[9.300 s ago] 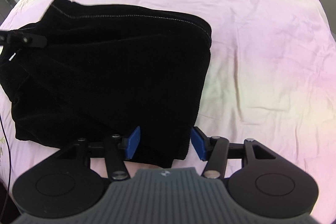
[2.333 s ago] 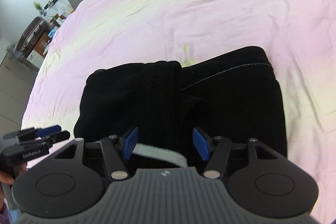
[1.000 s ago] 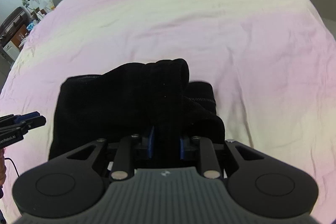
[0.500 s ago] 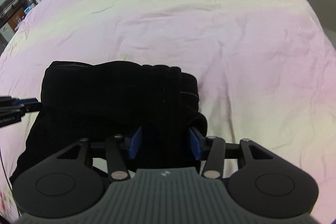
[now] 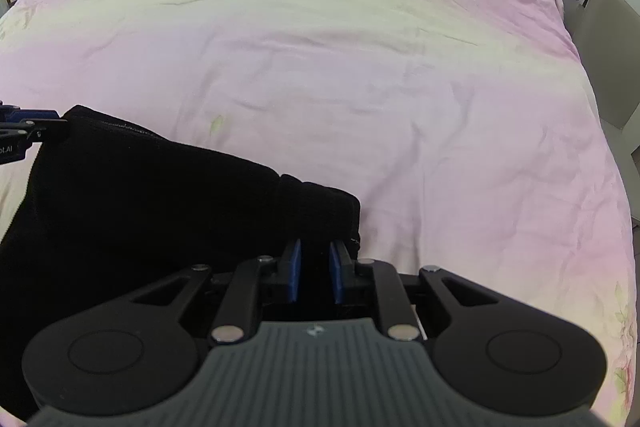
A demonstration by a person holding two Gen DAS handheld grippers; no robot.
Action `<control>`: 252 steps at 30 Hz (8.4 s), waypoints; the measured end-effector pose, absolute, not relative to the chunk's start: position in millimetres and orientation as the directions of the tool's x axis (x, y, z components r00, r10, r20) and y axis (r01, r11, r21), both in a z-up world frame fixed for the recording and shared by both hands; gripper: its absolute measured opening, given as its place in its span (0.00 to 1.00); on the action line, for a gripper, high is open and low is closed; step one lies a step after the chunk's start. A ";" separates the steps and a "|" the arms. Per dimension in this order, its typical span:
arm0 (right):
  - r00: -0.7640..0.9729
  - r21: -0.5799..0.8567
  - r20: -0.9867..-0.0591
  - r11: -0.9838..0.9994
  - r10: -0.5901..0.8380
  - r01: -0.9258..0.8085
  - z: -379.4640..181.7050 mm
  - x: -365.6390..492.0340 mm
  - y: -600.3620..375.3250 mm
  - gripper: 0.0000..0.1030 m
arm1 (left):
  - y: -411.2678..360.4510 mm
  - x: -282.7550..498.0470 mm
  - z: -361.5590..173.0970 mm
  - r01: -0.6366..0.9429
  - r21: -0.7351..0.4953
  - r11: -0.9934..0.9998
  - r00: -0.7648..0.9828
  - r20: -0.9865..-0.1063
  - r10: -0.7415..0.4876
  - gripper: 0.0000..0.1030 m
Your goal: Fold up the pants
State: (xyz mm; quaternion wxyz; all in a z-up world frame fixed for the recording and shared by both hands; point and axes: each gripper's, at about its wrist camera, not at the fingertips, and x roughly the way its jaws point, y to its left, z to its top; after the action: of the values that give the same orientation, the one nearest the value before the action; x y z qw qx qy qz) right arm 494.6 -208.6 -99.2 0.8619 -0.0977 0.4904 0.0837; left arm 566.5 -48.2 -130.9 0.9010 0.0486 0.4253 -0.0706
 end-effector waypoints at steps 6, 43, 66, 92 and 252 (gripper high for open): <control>0.484 -0.068 -0.874 0.973 0.049 -0.220 -120.7 512.9 -210.4 0.11 | -64.0 577.9 -164.1 0.178 0.117 0.977 0.603 -0.797 -0.014 0.20; 0.536 0.087 -0.827 0.980 0.170 -0.177 -110.1 331.2 -228.6 0.28 | -73.0 331.3 -121.7 0.297 0.166 0.940 0.558 -0.829 -0.030 0.66; 0.480 0.160 -0.846 0.970 0.232 -0.185 -151.1 349.9 -242.0 0.28 | -49.0 338.9 -179.3 0.350 0.256 0.901 0.543 -0.839 0.028 0.28; 0.458 0.328 -0.841 0.945 0.290 0.005 -109.9 333.7 -301.0 0.71 | -14.9 339.6 -72.4 0.248 0.056 0.967 0.550 -0.830 -0.093 0.58; 0.375 0.034 -0.874 0.808 0.309 -0.588 -133.3 270.9 100.4 0.17 | 211.0 246.7 -129.5 0.119 0.159 0.980 0.353 -0.930 0.108 0.31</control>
State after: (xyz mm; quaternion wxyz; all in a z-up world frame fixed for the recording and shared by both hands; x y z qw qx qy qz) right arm 270.9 100.4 -133.3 0.8166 -0.1433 0.4870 0.2748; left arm 246.7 211.0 -129.5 0.8163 0.0999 0.5690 -0.0035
